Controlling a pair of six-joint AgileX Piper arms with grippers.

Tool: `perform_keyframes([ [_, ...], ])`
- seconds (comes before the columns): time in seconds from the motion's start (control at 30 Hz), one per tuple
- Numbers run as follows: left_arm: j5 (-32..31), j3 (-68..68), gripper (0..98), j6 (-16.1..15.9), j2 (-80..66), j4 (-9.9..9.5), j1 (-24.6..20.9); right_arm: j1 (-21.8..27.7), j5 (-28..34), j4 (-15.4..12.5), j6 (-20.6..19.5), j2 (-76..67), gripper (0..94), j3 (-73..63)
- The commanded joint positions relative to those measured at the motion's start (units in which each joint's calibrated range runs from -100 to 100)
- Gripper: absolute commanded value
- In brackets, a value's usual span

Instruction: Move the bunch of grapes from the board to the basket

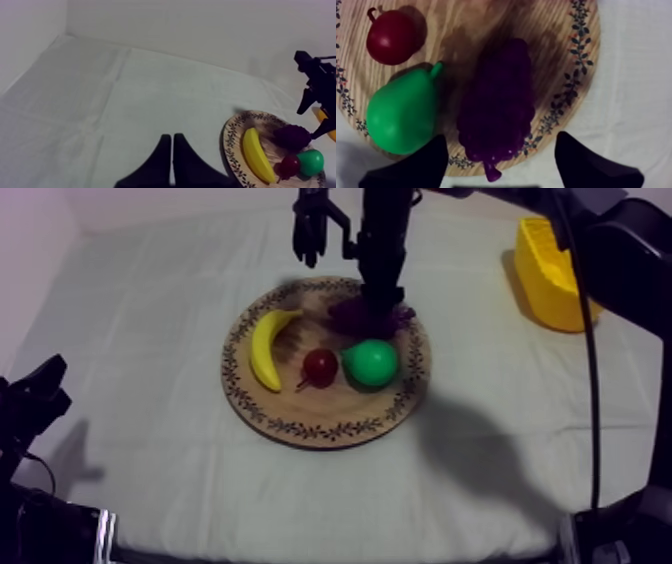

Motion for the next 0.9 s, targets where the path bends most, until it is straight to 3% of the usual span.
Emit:
perform_keyframes([
  [0.0, 0.0, 0.0, 0.1, 0.0, 0.0, -0.02, 0.0, 0.0, -0.1, -0.3, 0.1, 0.9, 60.4, -0.2],
  [0.53, 0.0, 0.0, 0.1, 0.0, 0.0, -0.02, 0.0, 0.3, -2.2, -0.7, 0.7, 8.0, 58.4, -1.3],
  [0.87, 0.0, 0.0, 0.1, 0.0, 0.0, -0.02, 0.0, 0.5, -2.3, -0.7, 0.3, 8.3, 28.2, -2.6],
])
